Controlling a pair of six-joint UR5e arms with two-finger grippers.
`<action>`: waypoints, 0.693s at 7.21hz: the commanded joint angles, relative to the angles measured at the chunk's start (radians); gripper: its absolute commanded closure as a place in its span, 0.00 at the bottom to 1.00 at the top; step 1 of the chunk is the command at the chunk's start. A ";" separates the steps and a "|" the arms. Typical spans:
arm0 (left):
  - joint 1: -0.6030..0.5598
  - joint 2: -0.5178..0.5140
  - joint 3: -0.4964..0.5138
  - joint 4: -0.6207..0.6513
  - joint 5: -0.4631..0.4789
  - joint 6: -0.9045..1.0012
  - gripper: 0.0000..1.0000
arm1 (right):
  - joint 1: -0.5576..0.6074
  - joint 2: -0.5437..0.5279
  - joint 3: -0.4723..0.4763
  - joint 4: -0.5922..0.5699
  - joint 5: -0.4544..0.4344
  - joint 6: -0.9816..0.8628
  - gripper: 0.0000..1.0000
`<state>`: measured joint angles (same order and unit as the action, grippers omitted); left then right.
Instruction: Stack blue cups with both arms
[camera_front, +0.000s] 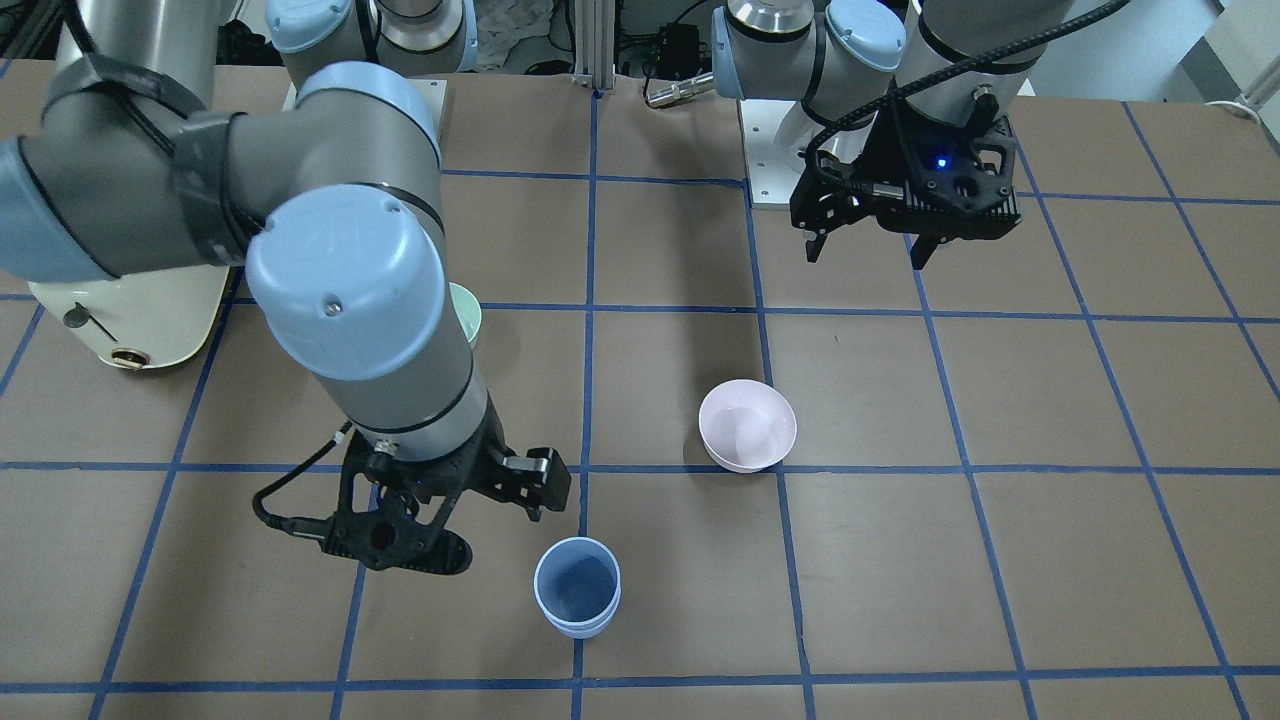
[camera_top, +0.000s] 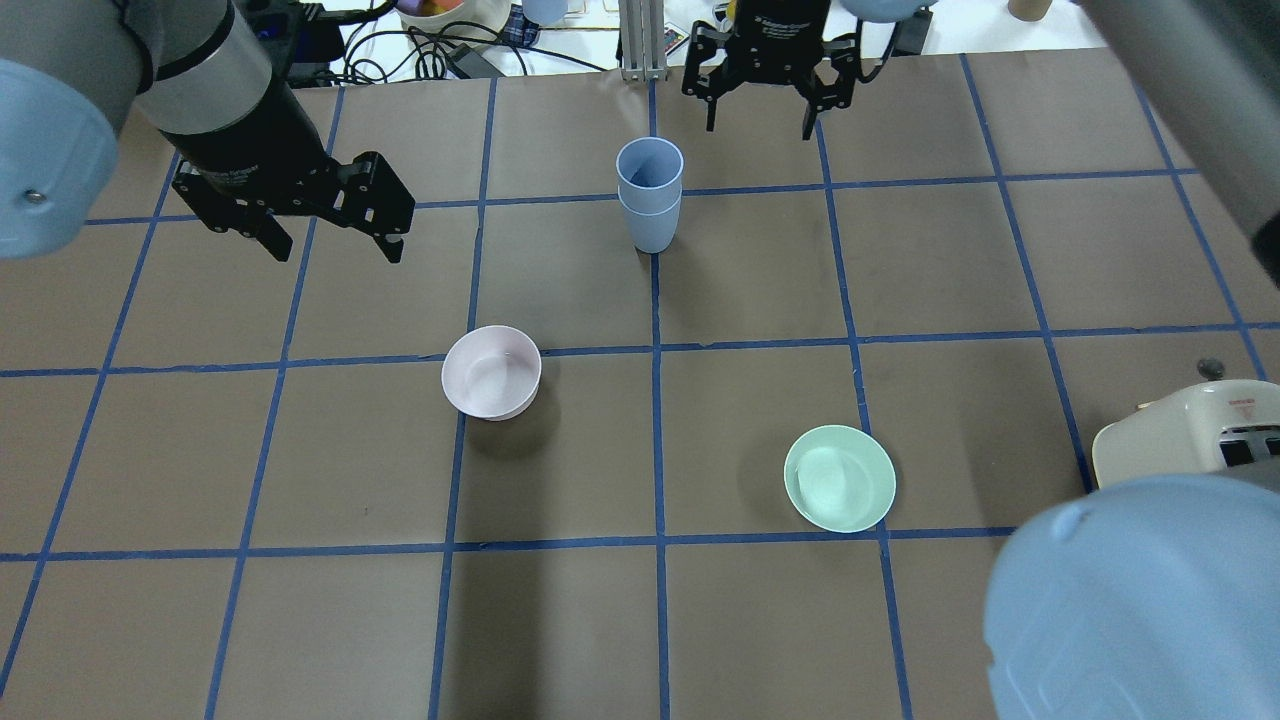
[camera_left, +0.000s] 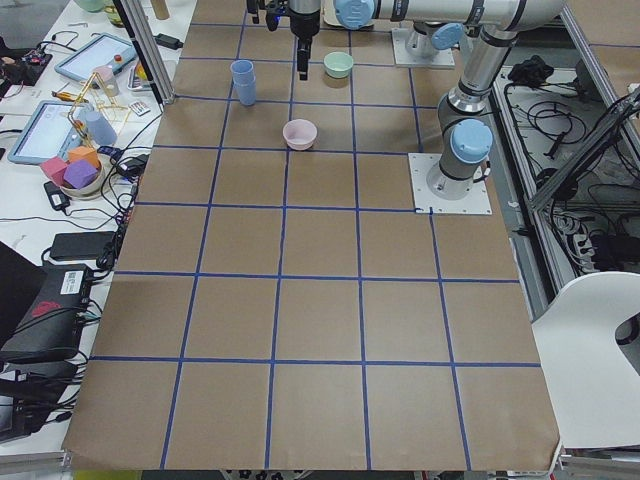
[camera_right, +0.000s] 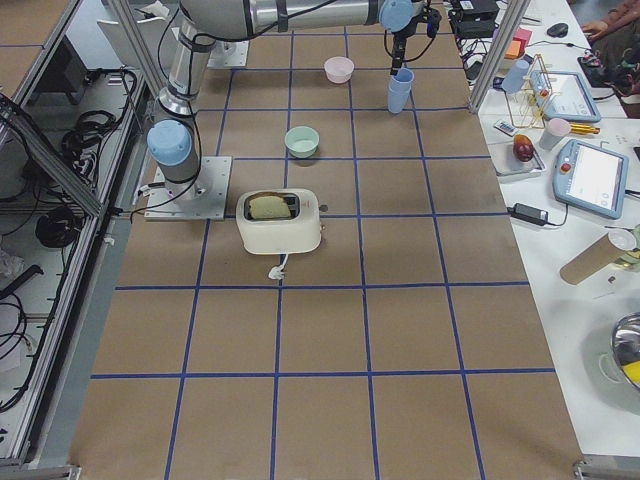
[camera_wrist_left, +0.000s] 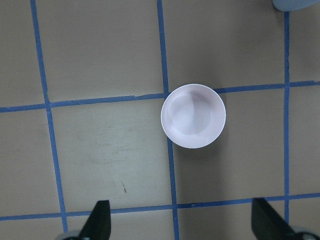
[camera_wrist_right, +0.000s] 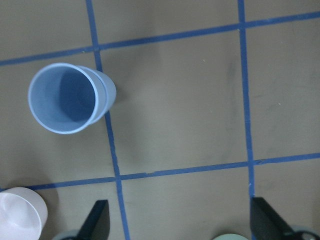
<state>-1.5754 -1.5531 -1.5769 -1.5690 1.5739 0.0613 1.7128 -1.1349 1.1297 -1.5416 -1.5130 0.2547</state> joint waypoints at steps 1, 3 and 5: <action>0.000 0.005 -0.002 0.000 0.002 0.000 0.00 | -0.059 -0.171 0.182 0.025 -0.031 -0.095 0.00; 0.000 0.007 -0.002 0.000 0.002 0.000 0.00 | -0.058 -0.348 0.356 0.017 -0.073 -0.141 0.00; 0.000 0.007 -0.002 0.000 0.002 0.000 0.00 | -0.059 -0.391 0.445 -0.012 -0.059 -0.130 0.00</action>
<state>-1.5754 -1.5471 -1.5784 -1.5692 1.5754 0.0614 1.6557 -1.4950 1.5184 -1.5347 -1.5801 0.1240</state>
